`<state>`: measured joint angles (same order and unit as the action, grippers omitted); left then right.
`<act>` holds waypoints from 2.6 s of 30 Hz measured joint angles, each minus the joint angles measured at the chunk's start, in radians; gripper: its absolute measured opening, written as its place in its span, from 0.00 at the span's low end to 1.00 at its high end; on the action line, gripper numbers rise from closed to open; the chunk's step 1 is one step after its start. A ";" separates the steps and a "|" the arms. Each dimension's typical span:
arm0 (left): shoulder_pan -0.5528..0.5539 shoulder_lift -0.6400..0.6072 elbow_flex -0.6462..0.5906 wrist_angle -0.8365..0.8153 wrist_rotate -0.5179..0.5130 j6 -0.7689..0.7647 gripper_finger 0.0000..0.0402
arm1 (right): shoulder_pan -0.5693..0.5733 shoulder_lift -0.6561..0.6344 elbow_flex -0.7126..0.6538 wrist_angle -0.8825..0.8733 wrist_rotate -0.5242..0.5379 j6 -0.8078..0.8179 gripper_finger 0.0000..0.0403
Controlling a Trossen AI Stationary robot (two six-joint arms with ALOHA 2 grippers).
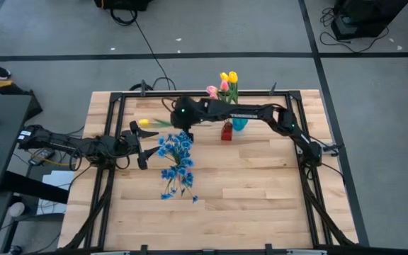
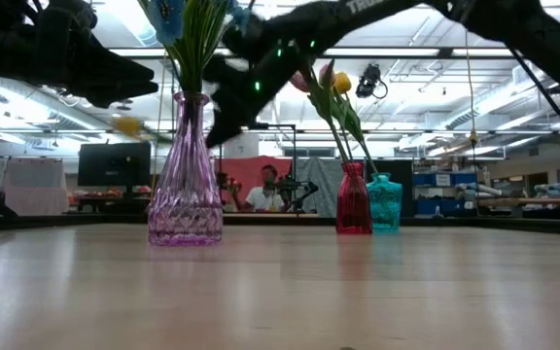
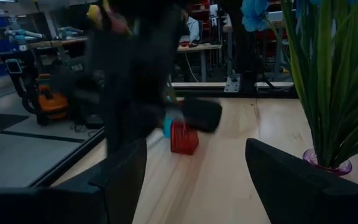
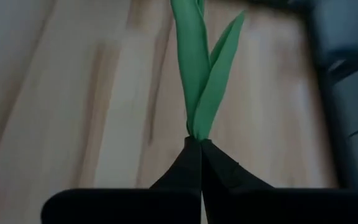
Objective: Sort flowers into vase by color
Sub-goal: Put the yellow flower into the blue vase
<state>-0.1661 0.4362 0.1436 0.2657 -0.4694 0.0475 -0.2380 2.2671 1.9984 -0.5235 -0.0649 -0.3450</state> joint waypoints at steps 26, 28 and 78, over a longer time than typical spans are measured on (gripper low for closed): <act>0.000 0.000 0.000 -0.021 0.048 -0.033 0.70 | 0.044 -0.480 -0.051 0.276 0.177 0.064 0.01; 0.000 0.000 0.000 -0.029 0.055 -0.045 0.70 | 0.075 -0.542 -0.102 0.276 0.207 0.064 0.01; 0.000 0.001 0.000 -0.045 0.048 -0.082 0.70 | 0.076 -0.829 -1.640 1.923 0.598 0.253 0.01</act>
<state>-0.1658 0.4374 0.1436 0.2204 -0.4211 -0.0341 -0.1616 1.4382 0.3588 1.3992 0.5335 -0.0917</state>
